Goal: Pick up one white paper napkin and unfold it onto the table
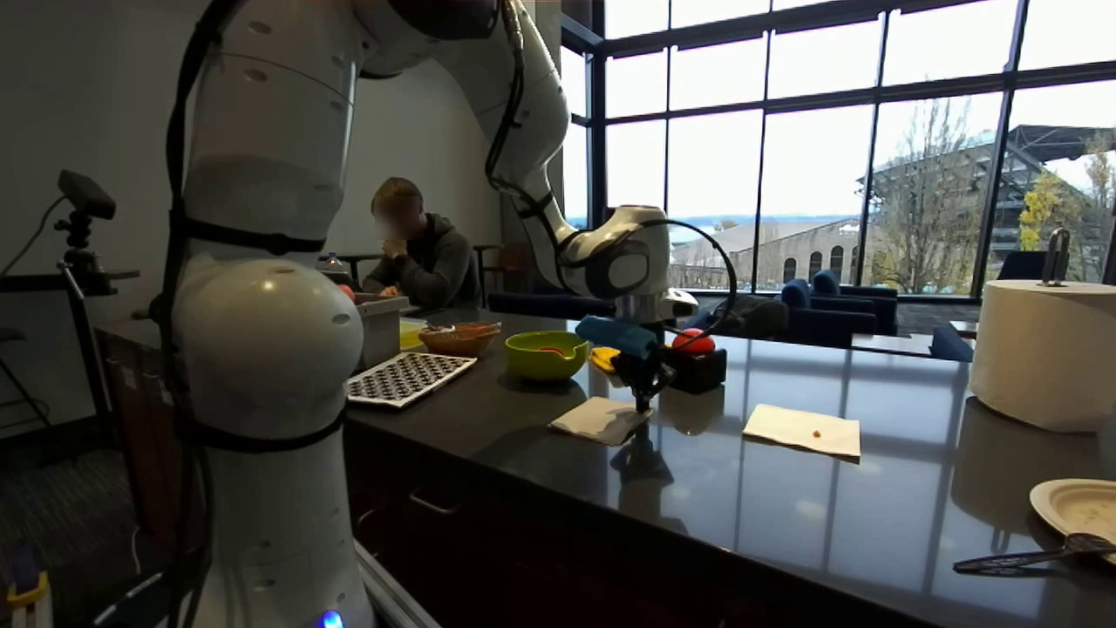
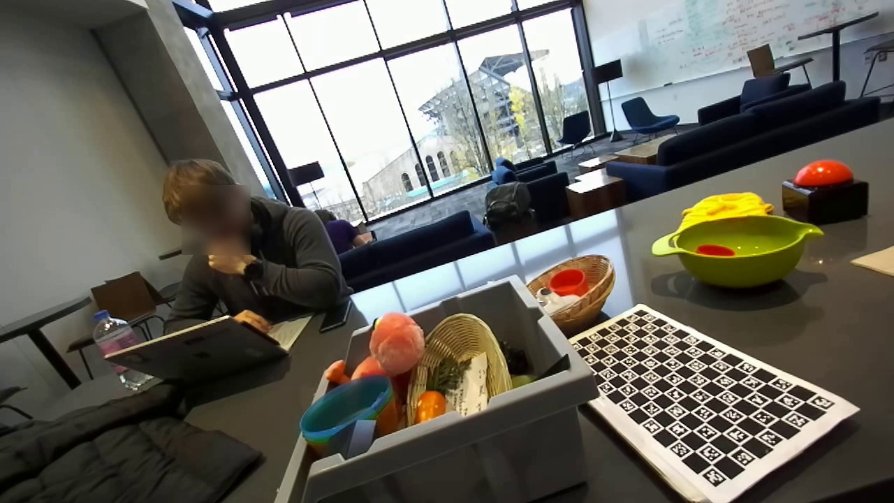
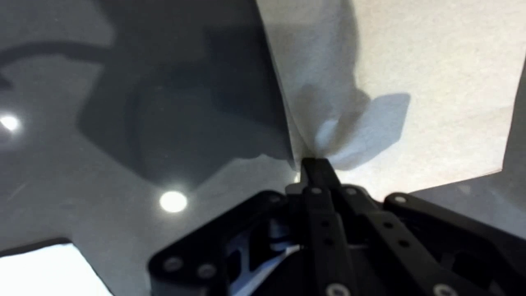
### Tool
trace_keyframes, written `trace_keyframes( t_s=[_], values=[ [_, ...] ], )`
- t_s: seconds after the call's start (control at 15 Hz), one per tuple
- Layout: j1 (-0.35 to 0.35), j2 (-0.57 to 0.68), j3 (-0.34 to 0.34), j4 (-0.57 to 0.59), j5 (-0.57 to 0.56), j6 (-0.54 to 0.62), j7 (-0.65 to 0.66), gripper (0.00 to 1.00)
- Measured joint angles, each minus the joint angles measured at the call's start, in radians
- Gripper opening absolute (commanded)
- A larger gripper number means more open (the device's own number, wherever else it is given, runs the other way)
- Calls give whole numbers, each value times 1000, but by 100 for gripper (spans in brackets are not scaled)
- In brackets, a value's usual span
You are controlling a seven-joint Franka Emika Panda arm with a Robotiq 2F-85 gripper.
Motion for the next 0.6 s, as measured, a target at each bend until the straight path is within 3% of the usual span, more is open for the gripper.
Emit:
trace_keyframes(
  t_s=[0.6],
  values=[
    [0,-125,-20,-1,-118,-144,157,0]
  ],
)
